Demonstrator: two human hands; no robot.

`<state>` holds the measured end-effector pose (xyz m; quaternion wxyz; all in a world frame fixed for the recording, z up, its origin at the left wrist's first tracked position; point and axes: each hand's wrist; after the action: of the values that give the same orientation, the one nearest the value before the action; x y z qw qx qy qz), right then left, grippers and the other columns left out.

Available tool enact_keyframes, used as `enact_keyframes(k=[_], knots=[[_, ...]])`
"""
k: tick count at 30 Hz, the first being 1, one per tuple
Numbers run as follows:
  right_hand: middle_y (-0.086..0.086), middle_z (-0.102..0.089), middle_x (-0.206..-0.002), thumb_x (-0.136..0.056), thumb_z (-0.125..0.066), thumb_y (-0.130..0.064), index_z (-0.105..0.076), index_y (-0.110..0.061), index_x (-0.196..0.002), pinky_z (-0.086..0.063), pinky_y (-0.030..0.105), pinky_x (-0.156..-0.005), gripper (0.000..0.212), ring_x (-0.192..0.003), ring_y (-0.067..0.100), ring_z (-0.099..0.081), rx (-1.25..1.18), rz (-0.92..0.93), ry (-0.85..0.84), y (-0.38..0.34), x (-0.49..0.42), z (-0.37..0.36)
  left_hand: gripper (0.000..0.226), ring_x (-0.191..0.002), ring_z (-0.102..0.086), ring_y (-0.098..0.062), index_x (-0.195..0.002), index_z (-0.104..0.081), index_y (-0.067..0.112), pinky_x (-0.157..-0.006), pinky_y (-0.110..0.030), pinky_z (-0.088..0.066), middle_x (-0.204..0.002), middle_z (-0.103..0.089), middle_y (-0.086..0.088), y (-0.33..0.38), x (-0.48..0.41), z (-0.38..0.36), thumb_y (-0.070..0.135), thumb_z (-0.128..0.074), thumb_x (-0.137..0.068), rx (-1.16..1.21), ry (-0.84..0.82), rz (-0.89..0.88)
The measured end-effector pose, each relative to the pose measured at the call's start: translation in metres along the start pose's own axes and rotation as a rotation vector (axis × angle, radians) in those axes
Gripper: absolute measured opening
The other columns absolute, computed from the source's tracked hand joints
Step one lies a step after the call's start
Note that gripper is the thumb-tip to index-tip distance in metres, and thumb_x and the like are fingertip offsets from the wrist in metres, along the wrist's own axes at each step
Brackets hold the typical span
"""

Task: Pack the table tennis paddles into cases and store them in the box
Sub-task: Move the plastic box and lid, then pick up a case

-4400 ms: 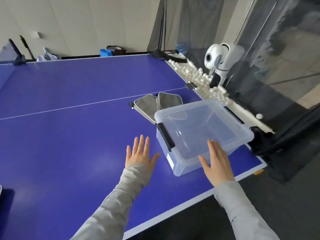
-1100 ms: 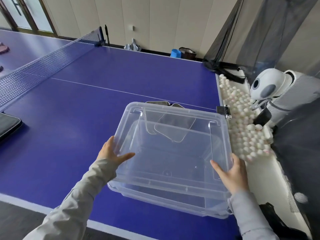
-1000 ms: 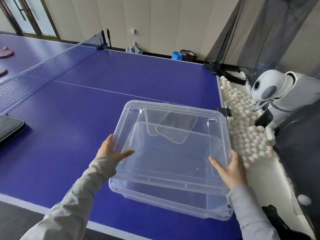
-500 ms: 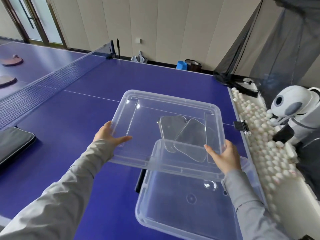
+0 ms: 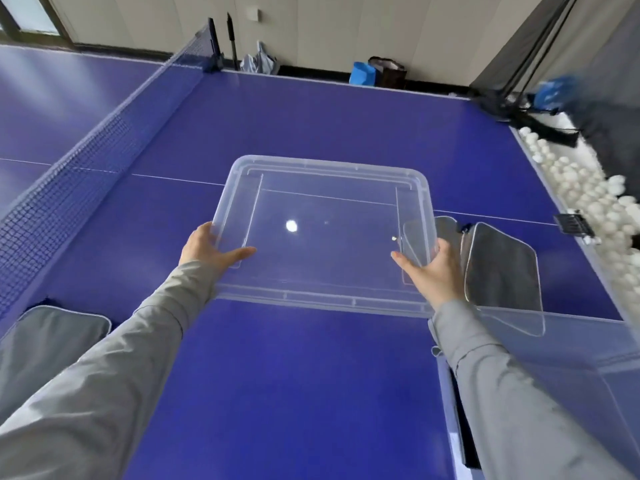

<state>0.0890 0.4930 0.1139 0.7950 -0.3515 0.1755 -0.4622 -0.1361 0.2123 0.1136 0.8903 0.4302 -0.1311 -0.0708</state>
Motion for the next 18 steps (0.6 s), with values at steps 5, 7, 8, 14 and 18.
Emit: enact_keyframes(k=[5, 7, 8, 14, 18], knots=[[0.009, -0.042, -0.133, -0.067, -0.076, -0.055, -0.038, -0.009, -0.135, -0.036, 0.034, -0.098, 0.09, -0.124, 0.026, -0.042, 0.001, -0.074, -0.069, 0.008, -0.015, -0.068, 0.088, -0.113, -0.05, -0.025, -0.133, -0.043, 0.012, -0.095, -0.037, -0.043, -0.128, -0.045, -0.007, -0.04, -0.059, -0.01, 0.037, -0.086, -0.061, -0.093, -0.075, 0.016], [0.009, -0.043, -0.131, -0.067, -0.076, -0.055, -0.04, -0.008, -0.133, -0.041, 0.037, -0.1, 0.089, -0.122, 0.027, -0.044, 0.013, -0.1, -0.089, 0.014, -0.024, -0.09, 0.09, -0.114, -0.049, -0.027, -0.134, -0.042, 0.012, -0.097, -0.038, -0.042, -0.129, -0.04, -0.009, -0.055, -0.077, -0.019, 0.039, -0.085, -0.061, -0.141, -0.095, 0.041], [0.009, -0.044, -0.13, -0.067, -0.075, -0.056, -0.041, -0.008, -0.132, -0.043, 0.041, -0.099, 0.089, -0.12, 0.027, -0.045, 0.031, -0.11, -0.094, 0.018, -0.029, -0.101, 0.089, -0.115, -0.048, -0.029, -0.134, -0.042, 0.014, -0.1, -0.041, -0.041, -0.129, -0.038, -0.008, -0.062, -0.085, -0.024, 0.041, -0.085, -0.06, -0.156, -0.094, 0.057], [0.009, -0.046, -0.13, -0.066, -0.075, -0.057, -0.04, -0.009, -0.134, -0.035, 0.046, -0.104, 0.09, -0.124, 0.026, -0.04, 0.105, -0.144, -0.032, 0.038, -0.042, -0.157, 0.087, -0.122, -0.039, -0.027, -0.131, -0.044, 0.021, -0.111, -0.044, -0.026, -0.13, -0.035, -0.004, -0.106, -0.113, -0.051, 0.048, -0.084, -0.058, -0.221, -0.052, 0.095], [0.007, -0.046, -0.129, -0.066, -0.073, -0.062, -0.041, -0.01, -0.133, -0.031, 0.047, -0.1, 0.09, -0.125, 0.026, -0.037, 0.187, -0.139, -0.007, 0.05, -0.052, -0.175, 0.083, -0.124, -0.034, -0.024, -0.129, -0.046, 0.021, -0.11, -0.039, -0.022, -0.128, -0.035, -0.002, -0.123, -0.127, -0.068, 0.047, -0.084, -0.059, -0.207, -0.063, 0.077]])
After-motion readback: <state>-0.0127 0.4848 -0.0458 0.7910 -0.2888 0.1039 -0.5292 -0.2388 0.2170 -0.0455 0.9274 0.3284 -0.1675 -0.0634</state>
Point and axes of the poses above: each hand's wrist, its own x-axis away from the middle knuckle, its own z-axis out of the back of the hand, y = z × x
